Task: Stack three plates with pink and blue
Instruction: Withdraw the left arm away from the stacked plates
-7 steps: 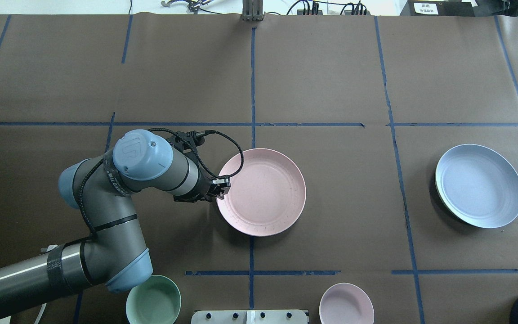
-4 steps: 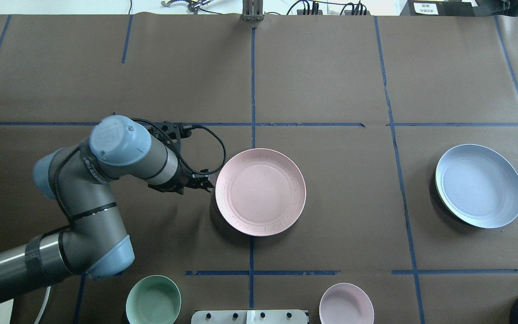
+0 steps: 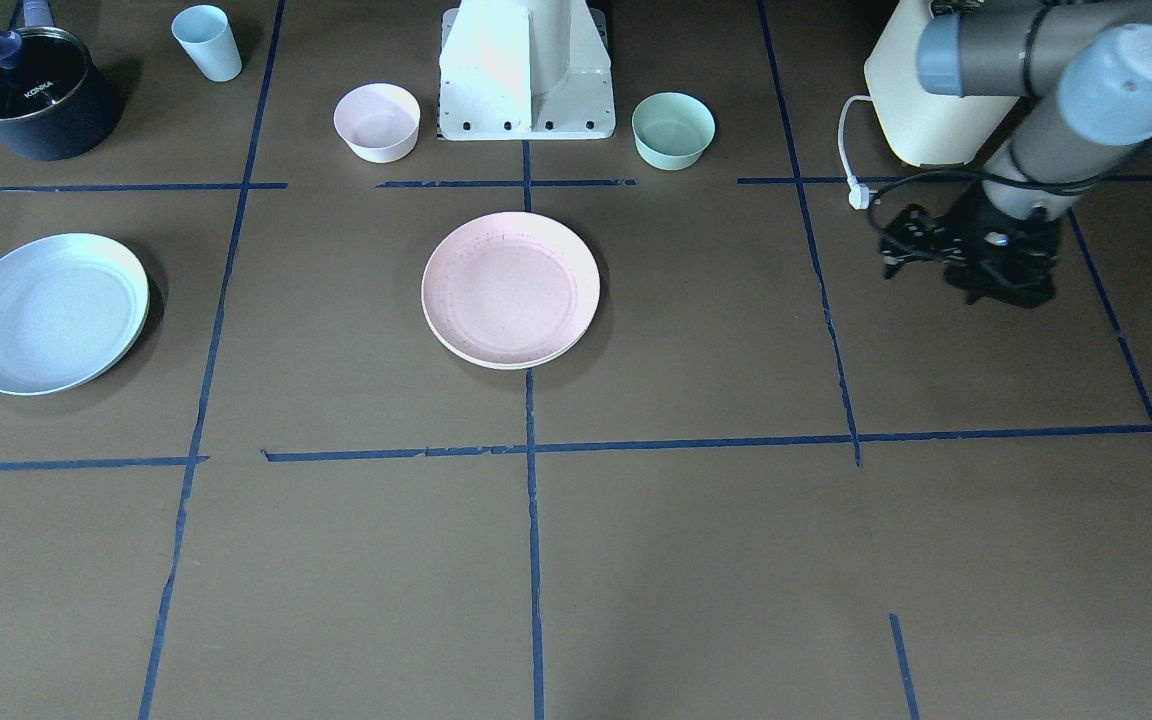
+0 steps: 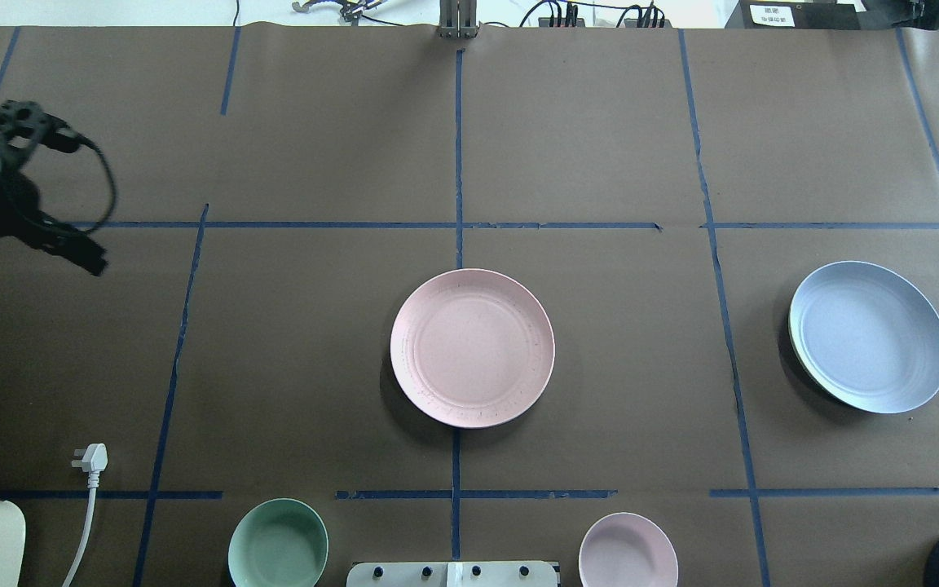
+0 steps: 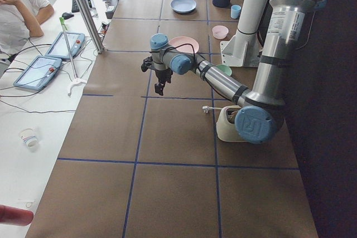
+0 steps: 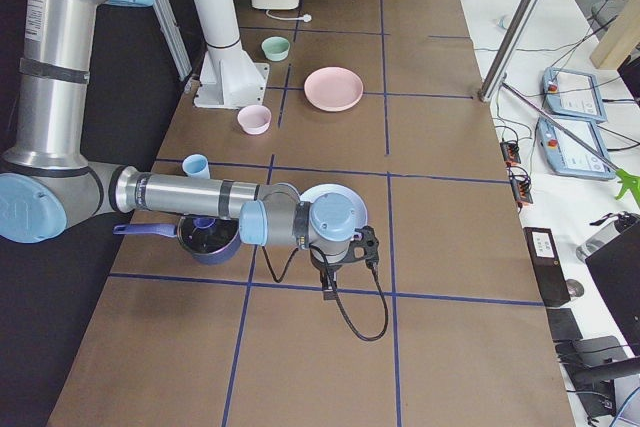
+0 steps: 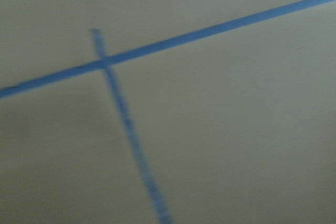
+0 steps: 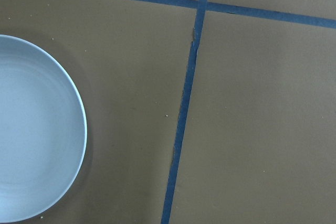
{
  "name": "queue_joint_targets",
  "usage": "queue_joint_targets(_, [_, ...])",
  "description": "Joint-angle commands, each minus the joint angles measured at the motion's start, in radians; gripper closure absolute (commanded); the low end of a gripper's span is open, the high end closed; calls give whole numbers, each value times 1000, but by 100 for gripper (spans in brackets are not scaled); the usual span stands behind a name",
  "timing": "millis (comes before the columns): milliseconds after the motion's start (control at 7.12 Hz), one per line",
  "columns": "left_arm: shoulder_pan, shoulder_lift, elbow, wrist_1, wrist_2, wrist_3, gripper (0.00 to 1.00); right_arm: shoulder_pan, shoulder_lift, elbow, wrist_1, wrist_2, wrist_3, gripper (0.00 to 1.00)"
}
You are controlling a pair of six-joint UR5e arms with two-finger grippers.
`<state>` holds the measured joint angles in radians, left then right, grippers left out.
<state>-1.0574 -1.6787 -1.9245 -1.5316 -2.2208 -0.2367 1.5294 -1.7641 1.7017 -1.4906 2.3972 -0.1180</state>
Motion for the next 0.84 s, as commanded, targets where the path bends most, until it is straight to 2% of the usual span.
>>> queue_joint_targets(0, [-299, 207, 40, 48, -87, 383, 0, 0, 2, 7, 15, 2, 14, 0])
queue_joint_targets(140, [-452, 265, 86, 50, -165, 518, 0, -9, 2, 28, 15, 2, 55, 0])
queue_joint_targets(281, [-554, 337, 87, 73, -212, 540, 0, -44, 2, 54, 16, 2, 125, 0])
queue_joint_targets(421, [-613, 390, 72, 58, -212, 536, 0, -93, -5, 62, 79, 0, 230, 0])
queue_joint_targets(561, [-610, 390, 76, 57, -214, 534, 0, -162, -23, 52, 236, -4, 420, 0])
queue_joint_targets(702, [-610, 389, 72, 57, -215, 533, 0, -214, -44, -9, 442, -9, 575, 0])
